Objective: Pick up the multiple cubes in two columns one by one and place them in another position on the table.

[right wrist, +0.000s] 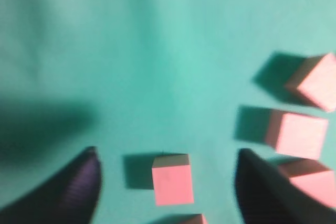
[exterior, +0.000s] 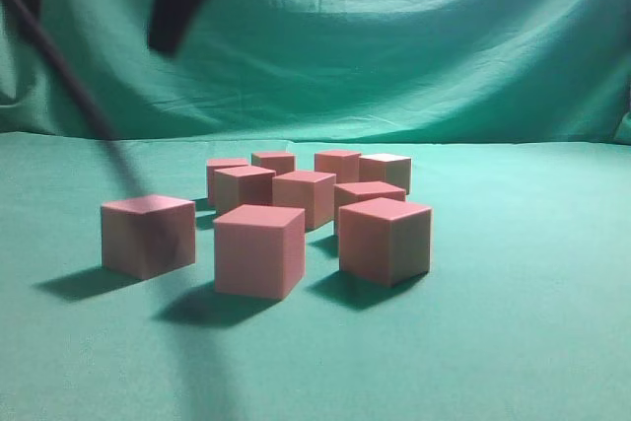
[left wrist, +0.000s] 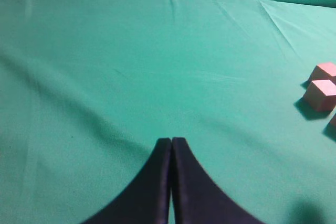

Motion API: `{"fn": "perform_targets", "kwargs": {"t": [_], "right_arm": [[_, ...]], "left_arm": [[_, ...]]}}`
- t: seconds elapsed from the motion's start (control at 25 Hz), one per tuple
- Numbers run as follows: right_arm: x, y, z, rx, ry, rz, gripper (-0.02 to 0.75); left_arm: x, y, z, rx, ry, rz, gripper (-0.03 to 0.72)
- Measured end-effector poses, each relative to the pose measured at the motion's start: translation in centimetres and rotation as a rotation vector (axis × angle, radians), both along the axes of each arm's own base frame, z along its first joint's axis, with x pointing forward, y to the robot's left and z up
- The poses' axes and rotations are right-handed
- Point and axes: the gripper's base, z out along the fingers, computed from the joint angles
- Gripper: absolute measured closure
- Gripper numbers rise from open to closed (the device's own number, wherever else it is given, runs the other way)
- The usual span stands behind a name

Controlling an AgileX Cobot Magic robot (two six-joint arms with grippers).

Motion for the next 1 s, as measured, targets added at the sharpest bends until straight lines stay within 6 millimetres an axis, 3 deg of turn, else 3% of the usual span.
{"fn": "perform_targets", "kwargs": {"t": [0.04, 0.2, 0.32, 0.52, 0.64, 0.72, 0.88, 1.0], "right_arm": [[0.1, 0.0, 1.2, -0.005, -0.007, 0.001, 0.250], [0.8, 0.3, 6.5, 0.052, -0.103, -0.004, 0.598], [0.9, -0.3, 9.4, 0.093, -0.180, -0.039, 0.738], [-1.3, -3.7, 16.0, 0.203, -0.273, -0.059, 0.738], [-4.4, -7.4, 21.1, 0.312, -0.347, -0.047, 0.738], [-6.5, -10.1, 23.2, 0.354, -0.384, -0.029, 0.738], [-10.5, -16.3, 24.6, 0.384, -0.415, -0.015, 0.738], [-13.4, -20.6, 23.6, 0.380, -0.413, -0.006, 0.738]], "left_arm": [[0.0, 0.0, 0.0, 0.000, 0.000, 0.000, 0.688], [0.0, 0.0, 0.0, 0.000, 0.000, 0.000, 0.688], [0.0, 0.0, 0.0, 0.000, 0.000, 0.000, 0.688], [0.0, 0.0, 0.0, 0.000, 0.000, 0.000, 0.688], [0.0, 0.0, 0.0, 0.000, 0.000, 0.000, 0.688], [0.0, 0.0, 0.0, 0.000, 0.000, 0.000, 0.688], [0.0, 0.0, 0.0, 0.000, 0.000, 0.000, 0.688], [0.0, 0.0, 0.0, 0.000, 0.000, 0.000, 0.688]]}}
